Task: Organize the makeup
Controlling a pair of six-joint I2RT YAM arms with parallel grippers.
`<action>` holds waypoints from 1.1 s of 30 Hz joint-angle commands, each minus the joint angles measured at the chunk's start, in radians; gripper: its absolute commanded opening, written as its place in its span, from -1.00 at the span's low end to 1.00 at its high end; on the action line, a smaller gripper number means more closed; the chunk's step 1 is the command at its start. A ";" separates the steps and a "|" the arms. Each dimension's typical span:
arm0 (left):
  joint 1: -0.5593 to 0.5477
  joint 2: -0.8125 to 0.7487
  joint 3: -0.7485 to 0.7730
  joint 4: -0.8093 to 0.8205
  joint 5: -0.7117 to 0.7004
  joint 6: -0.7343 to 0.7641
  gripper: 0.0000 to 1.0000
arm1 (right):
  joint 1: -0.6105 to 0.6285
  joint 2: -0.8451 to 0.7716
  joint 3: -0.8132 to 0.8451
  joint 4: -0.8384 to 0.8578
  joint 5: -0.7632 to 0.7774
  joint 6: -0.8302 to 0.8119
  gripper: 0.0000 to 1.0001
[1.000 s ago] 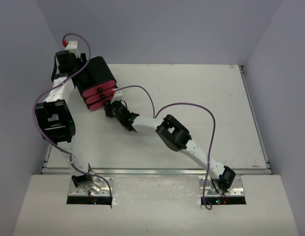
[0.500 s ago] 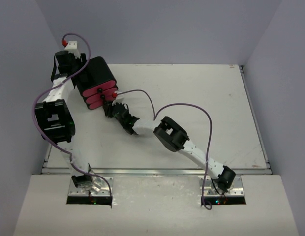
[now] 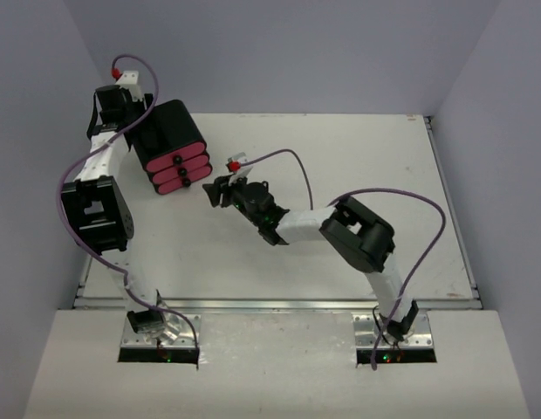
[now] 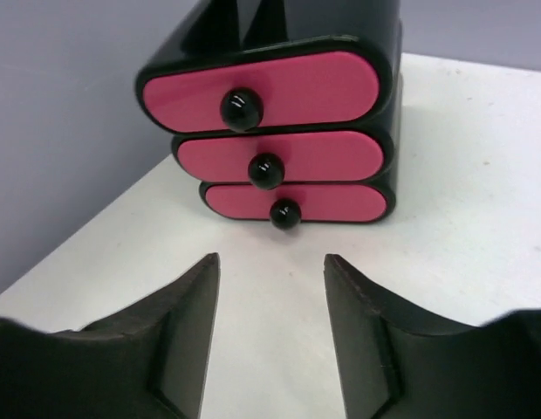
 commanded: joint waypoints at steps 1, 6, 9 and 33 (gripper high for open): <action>0.003 -0.069 0.031 -0.125 0.052 0.004 0.26 | 0.007 -0.267 -0.257 0.030 -0.012 -0.157 0.26; -0.001 -0.278 -0.013 -0.171 0.066 -0.004 0.30 | -0.001 -0.579 -0.429 -0.488 0.167 -0.231 0.86; -0.001 -0.436 -0.105 -0.195 0.055 -0.003 0.31 | -0.049 -0.720 -0.464 -0.835 0.242 -0.170 0.98; 0.009 -1.196 -1.159 -0.106 -0.311 0.204 0.57 | -0.448 -1.232 -0.709 -1.493 0.200 0.265 0.98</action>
